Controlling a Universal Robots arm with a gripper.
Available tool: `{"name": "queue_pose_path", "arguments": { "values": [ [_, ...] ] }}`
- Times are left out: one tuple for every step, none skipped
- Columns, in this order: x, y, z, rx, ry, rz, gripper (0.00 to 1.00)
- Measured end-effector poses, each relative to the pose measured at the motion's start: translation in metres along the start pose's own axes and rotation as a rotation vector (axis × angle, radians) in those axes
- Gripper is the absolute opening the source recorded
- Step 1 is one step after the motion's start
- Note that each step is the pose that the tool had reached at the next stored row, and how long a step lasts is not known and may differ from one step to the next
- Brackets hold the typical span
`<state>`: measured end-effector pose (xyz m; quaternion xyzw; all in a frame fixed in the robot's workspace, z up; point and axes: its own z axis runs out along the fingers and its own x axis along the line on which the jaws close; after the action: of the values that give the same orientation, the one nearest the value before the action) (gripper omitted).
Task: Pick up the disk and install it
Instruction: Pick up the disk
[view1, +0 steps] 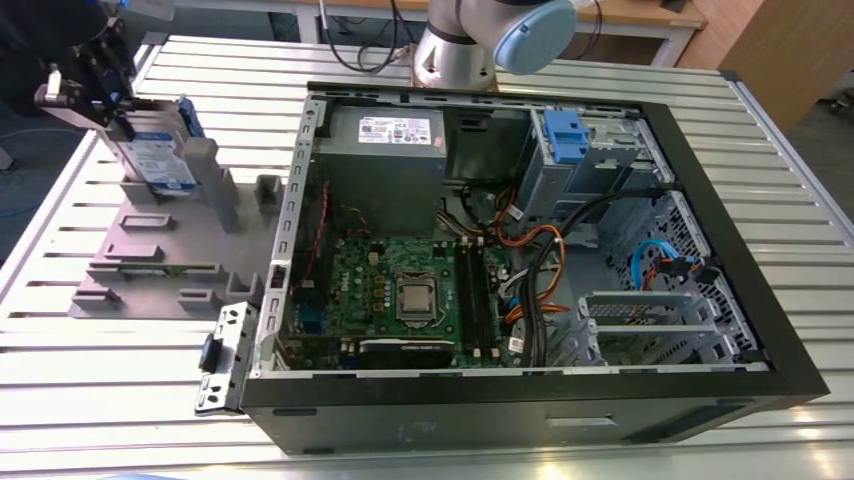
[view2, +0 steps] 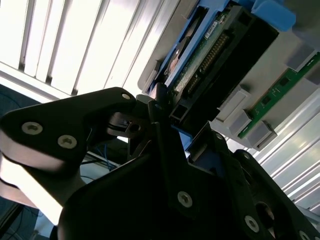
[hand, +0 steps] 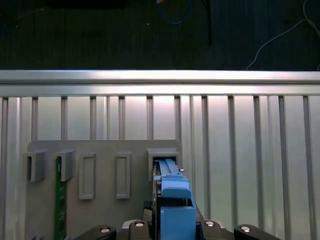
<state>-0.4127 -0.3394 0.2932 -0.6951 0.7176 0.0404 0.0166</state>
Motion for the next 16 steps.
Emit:
{"name": "queue_pose_path", "arguments": {
  "values": [
    [-0.0001,0.0,-0.001,0.0,0.0,0.0,0.37],
    [-0.0002,0.0,-0.002,0.0,0.0,0.0,0.37],
    [-0.0002,0.0001,-0.0029,0.0,0.0,0.0,0.37],
    [-0.0003,0.0001,-0.0038,0.0,0.0,0.0,0.37],
    [-0.0004,0.0002,-0.0047,0.0,0.0,0.0,0.37],
    [-0.0004,0.0002,-0.0055,0.0,0.0,0.0,0.37],
    [-0.0005,0.0002,-0.0063,0.0,0.0,0.0,0.37],
    [-0.0006,0.0002,-0.007,-0.0001,0.0001,0.0,0.37],
    [-0.0006,0.0003,-0.0077,0.0,0.0001,0.0,0.37],
    [-0.0007,0.0003,-0.0083,0.0,0.0,0.0,0.37],
    [-0.0007,0.0003,-0.0088,0.0,0.0,0.0,0.37],
    [-0.0008,0.0003,-0.0094,0.0001,0.0,0.0,0.37],
    [-0.0008,0.0003,-0.0099,0.0001,0.0,0.0,0.37],
    [-0.0008,0.0004,-0.0103,0.0,0.0,0.0,0.37],
    [-0.0009,0.0004,-0.0106,0.0001,0.0,0.0,0.37],
    [-0.0009,0.0004,-0.011,0.0001,0.0,0.0,0.37]
  ]
}}
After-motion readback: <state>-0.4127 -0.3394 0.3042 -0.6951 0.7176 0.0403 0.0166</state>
